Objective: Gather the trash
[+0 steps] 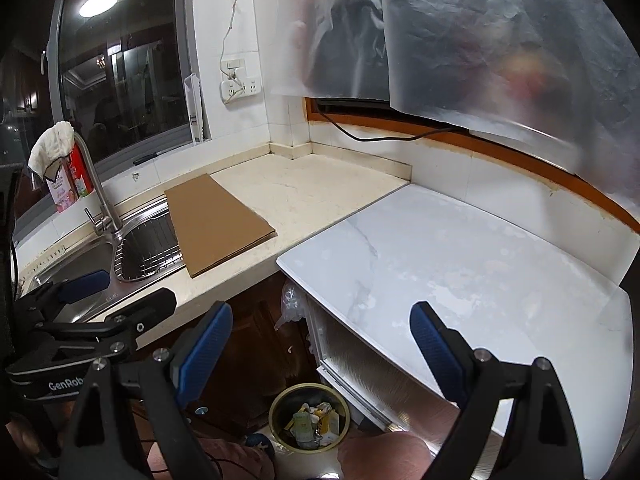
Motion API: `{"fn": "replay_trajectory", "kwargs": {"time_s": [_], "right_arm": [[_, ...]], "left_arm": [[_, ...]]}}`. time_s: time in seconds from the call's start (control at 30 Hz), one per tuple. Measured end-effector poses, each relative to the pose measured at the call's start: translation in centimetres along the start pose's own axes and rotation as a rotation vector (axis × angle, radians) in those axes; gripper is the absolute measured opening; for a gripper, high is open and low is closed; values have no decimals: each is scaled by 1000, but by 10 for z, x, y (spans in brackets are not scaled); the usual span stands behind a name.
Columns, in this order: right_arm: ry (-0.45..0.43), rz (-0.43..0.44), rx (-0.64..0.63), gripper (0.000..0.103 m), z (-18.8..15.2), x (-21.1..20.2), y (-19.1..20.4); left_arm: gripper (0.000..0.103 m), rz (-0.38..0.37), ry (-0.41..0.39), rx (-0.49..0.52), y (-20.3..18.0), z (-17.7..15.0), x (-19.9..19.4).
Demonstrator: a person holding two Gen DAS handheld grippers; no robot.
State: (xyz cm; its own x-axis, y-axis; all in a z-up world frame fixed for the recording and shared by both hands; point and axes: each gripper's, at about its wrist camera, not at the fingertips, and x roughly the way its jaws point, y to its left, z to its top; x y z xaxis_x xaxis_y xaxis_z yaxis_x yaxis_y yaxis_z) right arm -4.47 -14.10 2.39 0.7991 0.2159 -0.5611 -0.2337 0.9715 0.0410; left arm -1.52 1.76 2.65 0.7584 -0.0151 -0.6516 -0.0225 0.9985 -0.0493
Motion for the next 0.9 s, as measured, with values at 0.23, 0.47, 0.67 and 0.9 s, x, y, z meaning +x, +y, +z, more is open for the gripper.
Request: {"fn": "replay_trajectory", "kwargs": {"time_s": [0.23,0.47,0.67,0.9], "right_arm": [[-5,1,8,91,1,-1,-1],[-7,-2,9,91,1,-3,-1],[-8,-5,11,91,1,-3,-1],[-11,-12,22,91,3,-4,1]], "left_arm": [[102,8,-6,11,-3,2,-6],[102,12,-5,12,-4,2,-7],[102,14,-5,13,-4,2,-7],[102,13,-7,18,-4,4,-8]]}}
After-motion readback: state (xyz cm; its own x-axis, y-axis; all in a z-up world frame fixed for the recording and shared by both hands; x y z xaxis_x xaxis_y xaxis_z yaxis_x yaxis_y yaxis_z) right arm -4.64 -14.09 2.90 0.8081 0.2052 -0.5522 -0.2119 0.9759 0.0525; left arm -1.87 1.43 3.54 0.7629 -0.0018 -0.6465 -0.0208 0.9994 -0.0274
